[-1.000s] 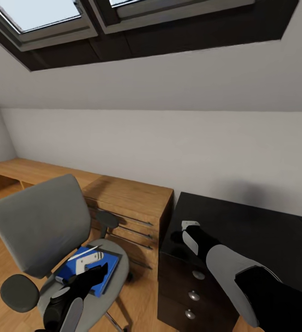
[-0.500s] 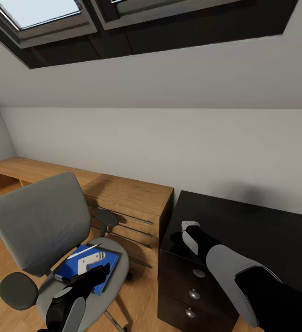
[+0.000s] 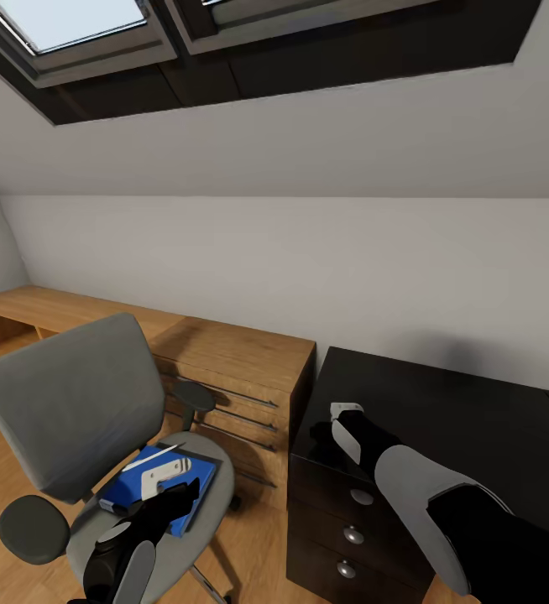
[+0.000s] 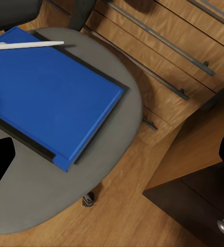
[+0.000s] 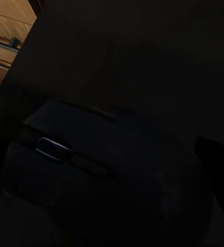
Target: In the bedroom, organize the workspace by keeping the computer under the desk, ensuring the monitor is on the desk, placing the keyboard on the desk next to the monitor, placing the mouse on the desk next to the keyboard, moving the folder from the swivel chair onto the desk next to the mouse, stacking the notebook on top of the folder with the pen on top of the notebook, and positioning the swivel chair next to the desk.
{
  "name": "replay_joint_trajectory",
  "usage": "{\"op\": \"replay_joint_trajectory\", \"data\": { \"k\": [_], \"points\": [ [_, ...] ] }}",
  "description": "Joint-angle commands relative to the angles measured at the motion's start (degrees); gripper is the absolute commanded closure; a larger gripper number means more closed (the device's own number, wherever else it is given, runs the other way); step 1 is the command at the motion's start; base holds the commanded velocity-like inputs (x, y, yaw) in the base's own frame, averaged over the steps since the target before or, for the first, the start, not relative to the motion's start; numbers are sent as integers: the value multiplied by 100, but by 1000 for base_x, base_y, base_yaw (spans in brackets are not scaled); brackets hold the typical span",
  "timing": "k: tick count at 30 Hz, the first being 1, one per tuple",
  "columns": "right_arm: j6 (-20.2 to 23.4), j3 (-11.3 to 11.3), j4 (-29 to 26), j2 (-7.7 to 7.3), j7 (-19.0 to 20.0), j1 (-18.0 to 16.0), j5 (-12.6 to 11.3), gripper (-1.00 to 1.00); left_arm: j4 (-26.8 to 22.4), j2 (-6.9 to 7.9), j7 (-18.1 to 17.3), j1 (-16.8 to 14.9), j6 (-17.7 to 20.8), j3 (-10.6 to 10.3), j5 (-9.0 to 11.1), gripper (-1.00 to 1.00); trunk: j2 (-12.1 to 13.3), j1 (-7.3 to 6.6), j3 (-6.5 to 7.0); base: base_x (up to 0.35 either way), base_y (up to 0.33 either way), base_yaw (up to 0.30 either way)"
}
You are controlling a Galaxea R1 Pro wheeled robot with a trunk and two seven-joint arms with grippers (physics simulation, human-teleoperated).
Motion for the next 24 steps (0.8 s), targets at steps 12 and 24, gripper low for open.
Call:
{"op": "replay_joint_trajectory", "data": {
  "k": [12,24],
  "points": [
    [34,47,-9,-2,-36,-3,-60,100,-7,0,55,-4,13,2,60,-100,-4,0,-6,0,0,0],
    [36,52,-2,6,-36,-3,-60,100,-7,0,55,-4,13,4,60,-100,-4,0,-6,0,0,0]
  ]
}}
